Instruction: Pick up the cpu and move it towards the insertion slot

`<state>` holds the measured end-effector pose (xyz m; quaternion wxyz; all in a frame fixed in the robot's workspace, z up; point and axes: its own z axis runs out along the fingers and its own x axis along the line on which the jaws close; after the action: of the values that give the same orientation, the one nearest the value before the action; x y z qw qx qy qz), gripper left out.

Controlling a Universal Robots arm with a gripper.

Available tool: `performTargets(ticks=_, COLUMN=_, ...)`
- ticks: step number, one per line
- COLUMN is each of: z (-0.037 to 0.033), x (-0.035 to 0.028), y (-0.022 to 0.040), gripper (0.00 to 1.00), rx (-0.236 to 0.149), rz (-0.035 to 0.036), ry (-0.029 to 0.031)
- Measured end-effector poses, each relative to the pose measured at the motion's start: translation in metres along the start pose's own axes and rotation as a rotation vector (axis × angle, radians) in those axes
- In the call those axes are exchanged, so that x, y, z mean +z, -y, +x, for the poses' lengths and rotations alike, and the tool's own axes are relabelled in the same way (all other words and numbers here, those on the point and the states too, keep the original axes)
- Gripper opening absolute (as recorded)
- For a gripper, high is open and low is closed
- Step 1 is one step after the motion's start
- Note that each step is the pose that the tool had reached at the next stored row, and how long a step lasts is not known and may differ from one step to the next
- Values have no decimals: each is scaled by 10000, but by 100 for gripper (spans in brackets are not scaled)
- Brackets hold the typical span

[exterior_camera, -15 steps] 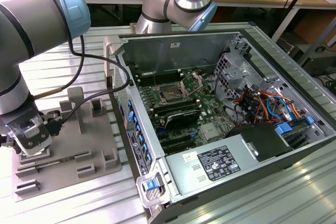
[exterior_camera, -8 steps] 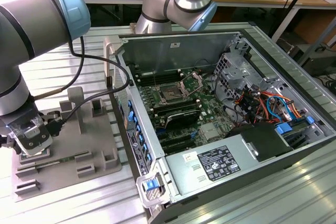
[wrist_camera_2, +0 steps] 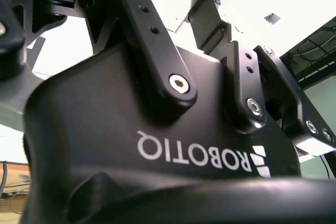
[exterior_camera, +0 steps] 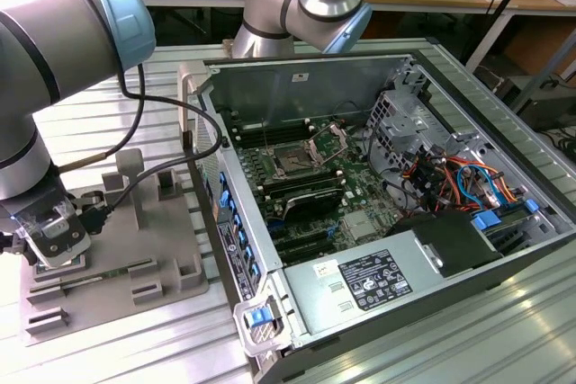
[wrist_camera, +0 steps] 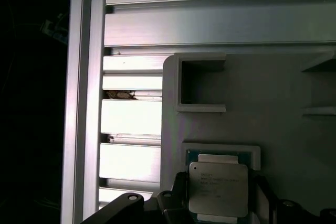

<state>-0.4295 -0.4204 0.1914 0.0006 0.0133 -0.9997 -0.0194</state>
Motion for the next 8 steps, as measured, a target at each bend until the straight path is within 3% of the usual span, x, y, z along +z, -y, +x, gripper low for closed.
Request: performTargets(ticks=8, z=0, x=1, y=0, gripper=59, rx=0, rz=1, ry=-1)
